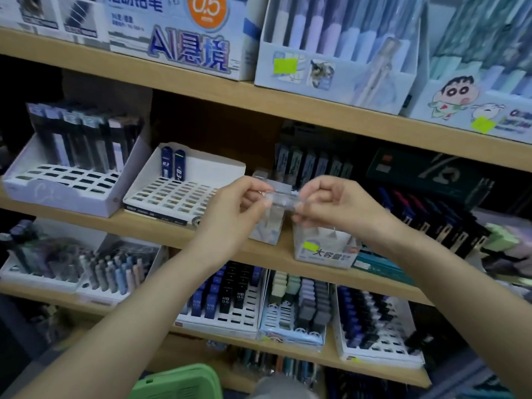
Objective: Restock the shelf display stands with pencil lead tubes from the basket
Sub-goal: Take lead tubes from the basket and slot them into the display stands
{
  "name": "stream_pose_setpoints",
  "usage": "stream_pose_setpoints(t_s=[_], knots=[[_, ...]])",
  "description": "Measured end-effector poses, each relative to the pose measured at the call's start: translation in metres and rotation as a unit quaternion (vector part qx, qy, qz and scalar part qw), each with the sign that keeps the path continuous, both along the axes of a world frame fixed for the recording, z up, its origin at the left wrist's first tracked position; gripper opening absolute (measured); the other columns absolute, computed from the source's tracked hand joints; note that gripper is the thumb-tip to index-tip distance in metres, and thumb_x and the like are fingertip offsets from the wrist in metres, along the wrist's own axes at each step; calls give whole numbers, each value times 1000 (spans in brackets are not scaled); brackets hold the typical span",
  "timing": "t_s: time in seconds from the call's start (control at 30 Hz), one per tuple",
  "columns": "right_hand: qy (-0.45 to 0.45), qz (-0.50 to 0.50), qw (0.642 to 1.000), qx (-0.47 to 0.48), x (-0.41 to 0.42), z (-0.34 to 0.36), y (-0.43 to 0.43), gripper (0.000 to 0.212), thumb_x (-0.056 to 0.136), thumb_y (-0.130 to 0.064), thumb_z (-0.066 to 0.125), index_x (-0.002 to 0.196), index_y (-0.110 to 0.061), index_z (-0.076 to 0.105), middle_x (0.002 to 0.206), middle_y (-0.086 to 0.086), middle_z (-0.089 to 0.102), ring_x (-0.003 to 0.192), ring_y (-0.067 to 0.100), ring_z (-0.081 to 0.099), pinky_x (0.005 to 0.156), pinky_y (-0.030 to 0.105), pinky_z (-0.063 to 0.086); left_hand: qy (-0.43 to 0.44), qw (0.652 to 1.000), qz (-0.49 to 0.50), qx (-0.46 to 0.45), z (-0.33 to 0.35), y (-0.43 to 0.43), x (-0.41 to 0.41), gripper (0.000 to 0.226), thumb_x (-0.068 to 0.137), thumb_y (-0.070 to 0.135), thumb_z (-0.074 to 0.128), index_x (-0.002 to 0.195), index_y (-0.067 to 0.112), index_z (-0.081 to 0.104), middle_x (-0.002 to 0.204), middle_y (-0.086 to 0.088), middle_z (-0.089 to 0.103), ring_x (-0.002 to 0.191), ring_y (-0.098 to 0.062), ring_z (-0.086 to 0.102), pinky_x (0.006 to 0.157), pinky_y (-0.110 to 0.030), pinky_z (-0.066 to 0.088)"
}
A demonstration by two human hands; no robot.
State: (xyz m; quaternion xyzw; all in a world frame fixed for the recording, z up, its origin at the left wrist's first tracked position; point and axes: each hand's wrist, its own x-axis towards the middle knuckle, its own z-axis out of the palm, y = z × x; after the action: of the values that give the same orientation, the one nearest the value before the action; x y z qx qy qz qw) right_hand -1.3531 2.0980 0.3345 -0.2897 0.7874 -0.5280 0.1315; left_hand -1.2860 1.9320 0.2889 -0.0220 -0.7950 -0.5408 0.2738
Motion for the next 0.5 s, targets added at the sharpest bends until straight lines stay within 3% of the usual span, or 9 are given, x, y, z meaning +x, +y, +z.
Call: stream_pose_setpoints(t_s=[0.1,0.17,0.33,0.43,0.5], knots=[[124,62,980,144,5,-8,2,15,82,-7,71,91,-16,62,67,-6,65,65,0,61,67,14,51,25,999,-6,-24,1,7,-1,20,89,16,61,102,31,59,86,6,62,82,-8,58,78,-25,50],[140,74,975,157,8,-13,-3,22,81,-12,72,98,-17,59,68,-6,67,65,0,61,66,14,49,39,998,-1,-57,1,12,-2,24,90,19,60,110,30,54,91,9,61,85,-4,57,77,-19,48],[84,13,995,55,-6,-11,-20,30,84,-8,68,100,-19,46,81,18,66,76,29,64,76,38,54,31,978,68,-193,-14,1,-4,30,95,29,48,124,21,47,115,10,50,108,-7,47,91,-24,40],[84,-75,994,-5,-26,-15,-38,20,92,-12,59,109,-14,47,85,17,63,75,22,65,76,34,57,-23,952,84,-293,-27,-10,2,33,97,26,45,129,21,47,122,7,47,116,-9,40,95,-22,29],[101,-123,987,-22,-39,-20,-52,10,97,-20,50,104,-13,53,81,8,64,70,15,65,73,29,58,-47,941,76,-326,-33,-13,7,35,98,24,44,133,23,43,126,9,43,116,-8,35,96,-21,25]])
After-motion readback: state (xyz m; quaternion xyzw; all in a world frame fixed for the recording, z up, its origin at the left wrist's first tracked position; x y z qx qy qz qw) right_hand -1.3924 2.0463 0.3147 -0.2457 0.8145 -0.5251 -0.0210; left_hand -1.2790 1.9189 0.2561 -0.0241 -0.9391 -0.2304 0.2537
